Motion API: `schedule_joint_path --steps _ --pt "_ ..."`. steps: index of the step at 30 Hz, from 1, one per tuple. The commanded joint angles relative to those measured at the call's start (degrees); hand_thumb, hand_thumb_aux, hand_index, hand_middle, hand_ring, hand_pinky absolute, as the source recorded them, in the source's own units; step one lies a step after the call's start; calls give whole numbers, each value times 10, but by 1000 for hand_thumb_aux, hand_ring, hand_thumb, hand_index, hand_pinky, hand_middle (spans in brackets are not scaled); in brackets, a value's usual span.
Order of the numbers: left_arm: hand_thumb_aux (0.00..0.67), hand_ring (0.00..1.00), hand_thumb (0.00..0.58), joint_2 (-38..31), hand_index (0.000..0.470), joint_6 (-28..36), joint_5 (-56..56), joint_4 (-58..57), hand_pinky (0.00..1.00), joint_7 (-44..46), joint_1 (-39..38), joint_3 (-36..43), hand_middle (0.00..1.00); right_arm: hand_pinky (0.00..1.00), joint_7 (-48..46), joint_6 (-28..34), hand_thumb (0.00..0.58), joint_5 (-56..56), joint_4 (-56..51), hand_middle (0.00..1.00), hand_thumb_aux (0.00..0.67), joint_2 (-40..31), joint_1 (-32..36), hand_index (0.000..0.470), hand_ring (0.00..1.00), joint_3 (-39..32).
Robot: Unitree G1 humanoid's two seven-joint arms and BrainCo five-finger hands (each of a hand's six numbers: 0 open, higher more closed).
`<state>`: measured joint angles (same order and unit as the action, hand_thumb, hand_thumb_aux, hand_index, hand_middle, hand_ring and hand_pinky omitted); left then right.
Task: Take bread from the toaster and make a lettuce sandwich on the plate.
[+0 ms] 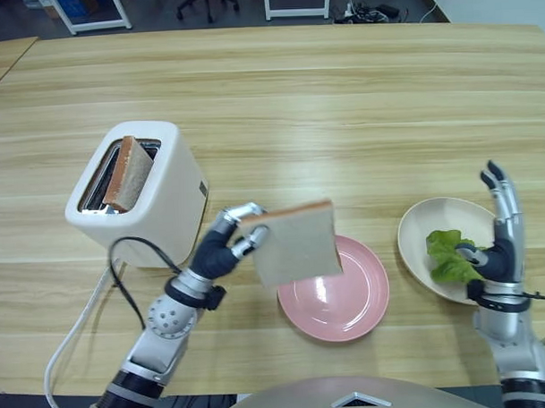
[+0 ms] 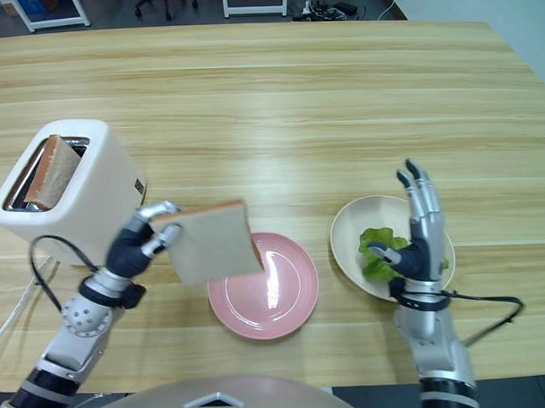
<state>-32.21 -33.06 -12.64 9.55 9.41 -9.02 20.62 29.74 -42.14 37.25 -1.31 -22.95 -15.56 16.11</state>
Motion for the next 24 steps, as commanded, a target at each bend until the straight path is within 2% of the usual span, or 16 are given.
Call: schedule_joint_path --steps 1,4,7,10,14,16,17,18,19,20,21,22,23,24 --pt "670 1000 580 46 470 31 27 -49 1000 51 4 34 1000 0 28 42 0 63 20 0 0 -31 -35 0 0 49" --pt "670 1000 580 90 470 27 98 -121 1000 57 25 51 1000 0 50 95 0 120 -6 0 0 -64 -58 0 0 69" --pt "670 1000 580 113 470 4 193 -190 1000 27 41 52 1000 0 49 141 0 158 -31 0 0 -94 -82 0 0 64" --pt "670 1000 580 111 470 -37 340 -238 1000 -58 58 51 1000 0 40 161 0 193 -86 0 0 -130 -100 0 0 22" --pt "670 992 580 98 470 -69 449 -255 992 -129 66 50 992 0 65 213 0 247 -169 0 0 -168 -80 0 0 -39" --pt "670 502 580 93 470 -71 485 -252 502 -162 67 43 502 0 79 230 0 255 -203 0 0 -176 -57 0 0 -66" --pt "617 0 576 93 433 -71 497 -246 0 -175 65 38 0 0 86 239 0 260 -219 0 0 -180 -43 0 0 -81" --pt "378 0 470 92 265 -70 508 -241 0 -188 63 34 0 0 93 246 0 263 -236 0 0 -182 -30 0 0 -95" --pt "208 0 304 92 146 -70 515 -236 0 -196 61 31 0 0 98 252 0 262 -245 0 0 -184 -21 0 0 -108" --pt "87 0 140 92 61 -71 521 -231 0 -204 59 29 0 0 103 257 0 259 -254 0 0 -186 -13 0 0 -120" --pt "0 0 0 91 0 -71 529 -225 0 -211 56 27 0 0 111 258 136 256 -275 0 84 -188 -1 59 0 -134" --pt "0 0 0 89 0 -71 536 -217 0 -216 53 26 0 0 118 259 230 253 -290 0 150 -191 8 105 0 -144" --pt "0 0 0 88 0 -70 540 -206 0 -218 49 25 0 0 127 261 456 250 -309 0 360 -195 18 253 0 -154" --pt "0 0 0 86 0 -70 543 -193 0 -220 44 23 0 0 135 265 493 247 -319 0 410 -198 24 288 0 -161"
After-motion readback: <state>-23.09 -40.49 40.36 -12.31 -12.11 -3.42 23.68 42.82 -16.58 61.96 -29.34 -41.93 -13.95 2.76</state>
